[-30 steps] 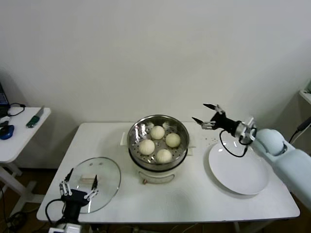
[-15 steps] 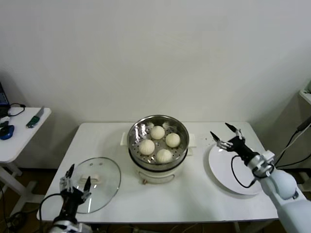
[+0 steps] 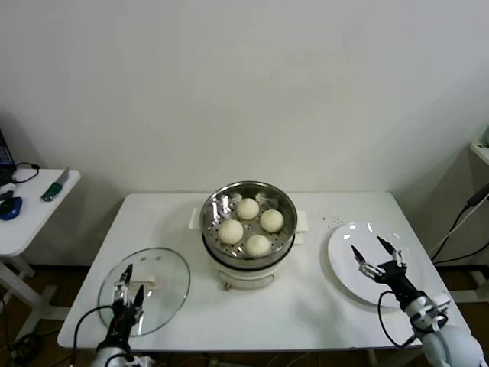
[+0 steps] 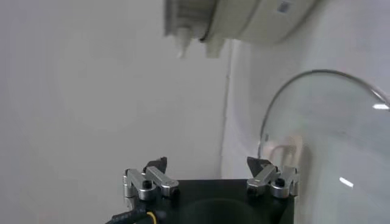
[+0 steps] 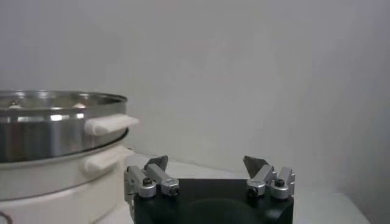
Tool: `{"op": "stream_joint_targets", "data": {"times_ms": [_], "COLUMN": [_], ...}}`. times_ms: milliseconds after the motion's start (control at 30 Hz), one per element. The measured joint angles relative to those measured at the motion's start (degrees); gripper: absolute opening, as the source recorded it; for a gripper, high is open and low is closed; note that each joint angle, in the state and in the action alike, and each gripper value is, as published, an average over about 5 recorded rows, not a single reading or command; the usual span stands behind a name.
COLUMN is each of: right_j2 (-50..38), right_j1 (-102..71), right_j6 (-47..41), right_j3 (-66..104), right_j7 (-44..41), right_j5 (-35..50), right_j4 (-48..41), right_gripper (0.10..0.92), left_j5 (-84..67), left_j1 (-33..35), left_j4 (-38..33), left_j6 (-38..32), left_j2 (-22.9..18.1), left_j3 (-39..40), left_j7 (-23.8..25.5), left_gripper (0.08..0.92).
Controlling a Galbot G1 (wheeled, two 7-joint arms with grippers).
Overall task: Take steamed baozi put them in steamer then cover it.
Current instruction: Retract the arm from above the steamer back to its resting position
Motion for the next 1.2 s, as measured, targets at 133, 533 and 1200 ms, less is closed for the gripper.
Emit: {"op": "stream_joint_targets", "data": {"times_ms": [133, 533, 1200], "right_j2": [1.23, 3.68, 6.8], "right_j1": [-1.45, -3.58, -4.54], "right_j6": [0.24, 0.79, 1.66], "right_j3": [1.35, 3.06, 3.0], "right_j7": [-0.29, -1.24, -2.52], "right_j5": [-0.99, -3.52, -7.33], "right_j4": [-0.03, -0.61, -1.46], "right_gripper": [0.823, 0.823, 0.823], "left_j5": [3.39, 8.53, 9.27], "left_j1": [-1.71, -7.27, -14.86], "left_j4": [3.37, 11.85, 18.66], "left_j6": [-0.73, -1.48, -0.78], "left_j2": [-0.24, 0.43, 2.09], "left_j3": [0.01, 0.1, 1.34], "left_j7": [-0.7, -2.38, -4.26], "left_gripper": [0.823, 0.823, 0.823]}}
